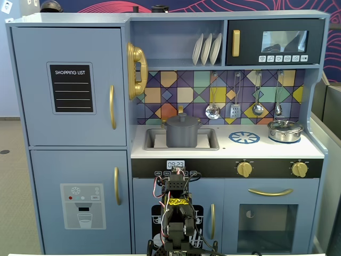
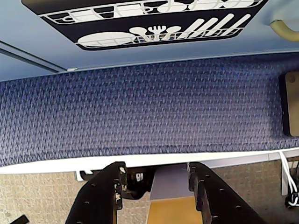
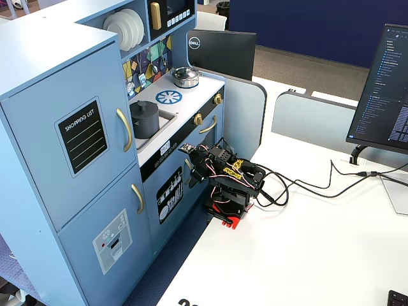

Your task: Take off the lid from the gray recipient and place it on the counter

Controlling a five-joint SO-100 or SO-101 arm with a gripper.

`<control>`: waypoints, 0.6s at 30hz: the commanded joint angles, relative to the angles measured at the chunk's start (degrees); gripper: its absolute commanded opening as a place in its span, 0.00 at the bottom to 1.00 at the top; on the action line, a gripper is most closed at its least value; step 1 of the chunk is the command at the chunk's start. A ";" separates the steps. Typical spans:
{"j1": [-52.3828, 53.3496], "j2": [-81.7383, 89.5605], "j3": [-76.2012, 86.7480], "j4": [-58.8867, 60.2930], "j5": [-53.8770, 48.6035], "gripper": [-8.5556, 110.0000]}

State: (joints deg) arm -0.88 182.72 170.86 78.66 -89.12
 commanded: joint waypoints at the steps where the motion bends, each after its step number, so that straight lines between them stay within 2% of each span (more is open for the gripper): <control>1: 2.55 -0.53 1.14 8.44 5.54 0.07; 13: 2.99 -0.70 0.35 6.33 5.89 0.07; 18: 3.87 -1.14 -9.67 1.23 4.83 0.07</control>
State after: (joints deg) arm 1.49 182.55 166.82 79.19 -85.25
